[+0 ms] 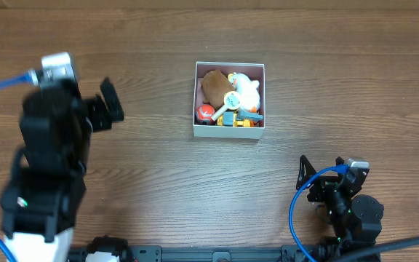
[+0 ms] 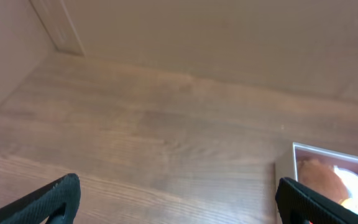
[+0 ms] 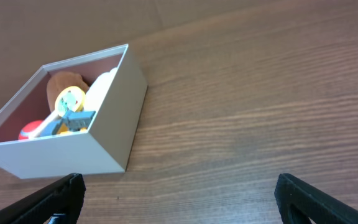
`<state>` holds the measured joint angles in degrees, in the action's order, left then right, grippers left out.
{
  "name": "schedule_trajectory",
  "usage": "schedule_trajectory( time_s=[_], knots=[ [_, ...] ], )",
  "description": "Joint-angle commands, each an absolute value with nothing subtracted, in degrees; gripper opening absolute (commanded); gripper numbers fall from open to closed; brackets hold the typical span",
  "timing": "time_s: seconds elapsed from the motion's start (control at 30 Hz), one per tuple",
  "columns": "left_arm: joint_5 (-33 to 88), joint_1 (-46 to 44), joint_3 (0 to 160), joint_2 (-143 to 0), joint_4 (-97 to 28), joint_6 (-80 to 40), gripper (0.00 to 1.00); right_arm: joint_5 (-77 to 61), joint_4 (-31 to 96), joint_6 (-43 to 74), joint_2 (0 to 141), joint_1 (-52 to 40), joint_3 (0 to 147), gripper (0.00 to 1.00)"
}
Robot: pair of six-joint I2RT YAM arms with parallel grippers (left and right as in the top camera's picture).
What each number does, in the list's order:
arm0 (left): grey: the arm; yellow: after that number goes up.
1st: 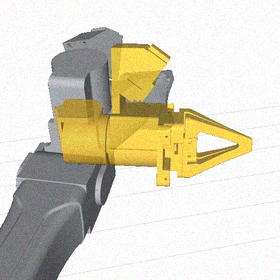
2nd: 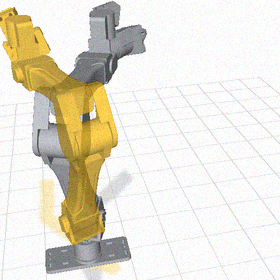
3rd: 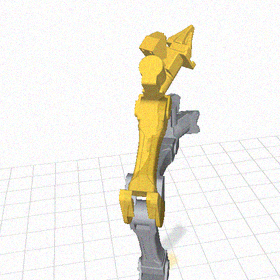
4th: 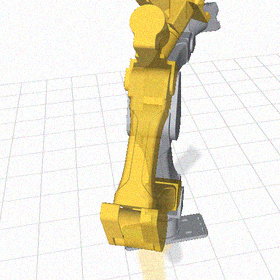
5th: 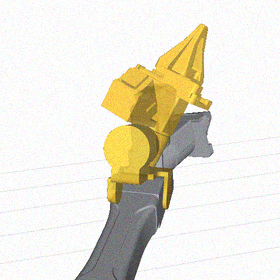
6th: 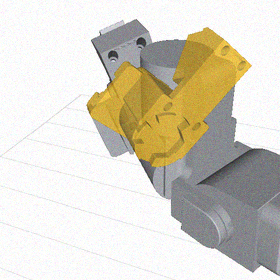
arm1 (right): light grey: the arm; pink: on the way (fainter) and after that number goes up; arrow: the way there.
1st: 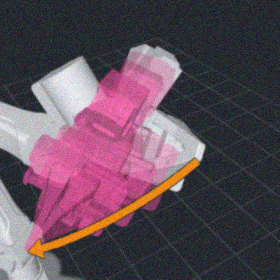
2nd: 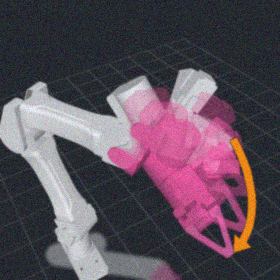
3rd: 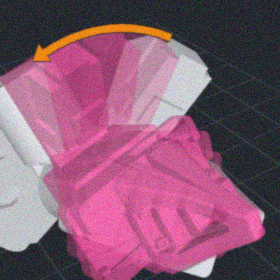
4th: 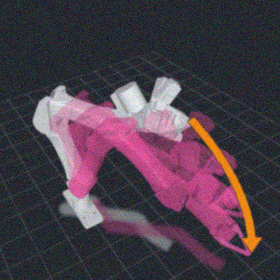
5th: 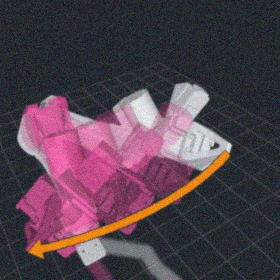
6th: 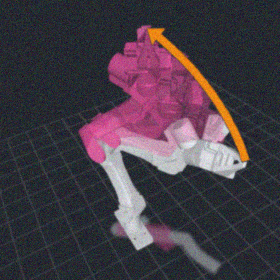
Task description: Pack container
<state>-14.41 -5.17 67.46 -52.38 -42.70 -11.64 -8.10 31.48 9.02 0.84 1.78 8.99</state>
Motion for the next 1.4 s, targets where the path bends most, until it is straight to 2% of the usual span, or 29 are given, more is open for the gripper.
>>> schedule_trajectory(
  time_s=[0.0, 0.23, 0.6, 1.37],
  knots=[
    [-12.6, -2.3, 51.8, -39.4, -40.6, -11.7, 1.00, -7.7, 31.8, 9.1, 0.2, 1.5, 8.6, 1.00],
    [-12.1, -1.3, 28.6, -19.7, -37.3, -12.1, 1.00, -7.7, 31.8, 9.1, 0.2, 1.5, 8.6, 1.00],
    [-11.9, -1.3, 10.3, -6.8, -29.8, -13.6, 1.00, -7.7, 31.8, 9.1, 0.2, 1.5, 8.6, 1.00],
    [-12.0, -1.3, 8.1, -4.0, -29.3, -14.4, 1.00, -7.7, 31.8, 9.1, 0.2, 1.5, 8.6, 1.00]
  ],
)
